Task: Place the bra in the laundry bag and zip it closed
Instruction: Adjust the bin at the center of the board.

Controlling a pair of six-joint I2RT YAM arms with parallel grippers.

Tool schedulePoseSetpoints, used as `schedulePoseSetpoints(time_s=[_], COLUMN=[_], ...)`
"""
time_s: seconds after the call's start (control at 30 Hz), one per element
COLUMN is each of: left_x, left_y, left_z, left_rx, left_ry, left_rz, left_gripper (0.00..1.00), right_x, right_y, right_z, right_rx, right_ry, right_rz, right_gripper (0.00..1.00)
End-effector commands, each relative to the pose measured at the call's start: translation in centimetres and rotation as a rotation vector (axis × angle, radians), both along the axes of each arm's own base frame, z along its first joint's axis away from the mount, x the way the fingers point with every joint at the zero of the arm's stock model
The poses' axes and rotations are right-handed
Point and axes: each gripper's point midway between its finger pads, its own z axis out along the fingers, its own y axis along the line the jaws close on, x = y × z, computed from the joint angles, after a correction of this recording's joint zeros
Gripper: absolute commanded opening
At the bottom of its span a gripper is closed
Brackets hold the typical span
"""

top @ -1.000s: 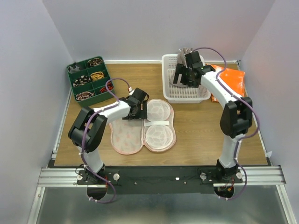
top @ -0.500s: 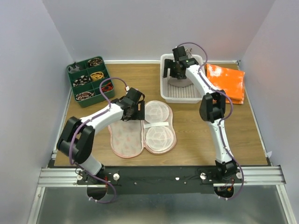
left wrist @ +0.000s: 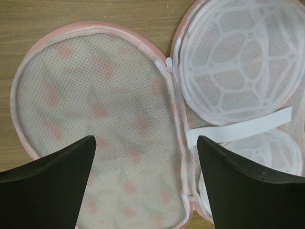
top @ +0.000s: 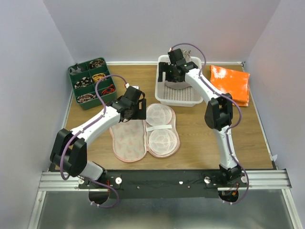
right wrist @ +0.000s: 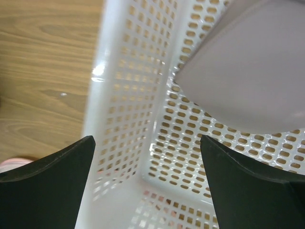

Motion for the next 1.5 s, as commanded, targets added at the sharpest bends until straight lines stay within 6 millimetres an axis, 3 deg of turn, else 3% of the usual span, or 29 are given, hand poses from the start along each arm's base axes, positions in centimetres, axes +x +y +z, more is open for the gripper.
schedulePoseSetpoints(time_s=[0.0, 0.07, 0.23, 0.43, 0.53, 0.57, 0.7, 0.8, 0.83, 0.87, 0.97, 1.07, 1.1, 1.13, 1.2, 1.47], left_x=[0.4, 0.5, 0.7, 0.6, 0.5, 0.4, 0.2, 0.3, 0.3, 0.3, 0.4, 0.4, 0.4, 0.5, 0.5, 0.8], left_y=[0.7, 0.9, 1.4, 1.9, 2.0, 2.1, 2.2, 2.0, 2.0, 1.9, 1.8, 1.8, 1.9, 1.8, 1.9, 1.5], left_z=[3.1, 4.3, 6.3, 6.9, 7.0, 6.9, 6.6, 6.4, 6.5, 6.3, 6.2, 6.1, 6.0, 6.1, 5.9, 5.5], left_rx=[-0.025, -0.039, -0.046, -0.027, -0.028, -0.028, -0.025, -0.028, -0.029, -0.031, -0.03, -0.028, -0.024, -0.027, -0.025, -0.024], left_ry=[-0.077, -0.113, -0.16, -0.162, -0.165, -0.165, -0.16, -0.156, -0.156, -0.15, -0.145, -0.144, -0.143, -0.146, -0.142, -0.131], left_rz=[0.05, 0.061, 0.076, 0.07, 0.071, 0.071, 0.074, 0.072, 0.071, 0.072, 0.066, 0.067, 0.07, 0.068, 0.07, 0.061], left_gripper=[0.96, 0.97, 0.98, 0.98, 0.98, 0.98, 0.98, 0.98, 0.98, 0.98, 0.98, 0.98, 0.98, 0.98, 0.98, 0.98], right_x=[-0.5, -1.5, -3.2, -3.1, -2.7, -2.5, -2.4, -2.8, -2.9, -3.3, -3.7, -4.9, -5.5, -6.1, -6.6, -11.9], right_y=[2.8, 4.0, 6.0, 4.8, 3.4, 3.1, 2.0, 1.6, 1.5, 1.0, 0.3, -0.5, -1.0, -1.0, -1.3, -2.4], right_z=[5.6, 5.3, 2.3, -0.8, -1.5, -1.5, -0.8, 0.3, 0.4, 0.5, 1.0, 1.6, 0.5, 2.1, 2.7, 1.9], right_rx=[0.065, 0.092, 0.043, -0.132, -0.201, -0.223, -0.28, -0.331, -0.353, -0.397, -0.478, -0.542, -0.566, -0.562, -0.563, -0.563], right_ry=[-0.11, -0.091, -0.012, -0.025, -0.045, -0.059, -0.088, -0.139, -0.152, -0.163, -0.189, -0.211, -0.202, -0.236, -0.265, -0.234], right_rz=[0.047, 0.081, 0.133, 0.084, 0.051, 0.042, 0.048, 0.095, 0.109, 0.146, 0.209, 0.272, 0.287, 0.292, 0.31, 0.47], right_gripper=[1.0, 1.0, 1.0, 0.99, 0.86, 0.78, 0.68, 0.52, 0.45, 0.29, 0.08, 0.02, 0.01, 0.01, 0.01, 0.01])
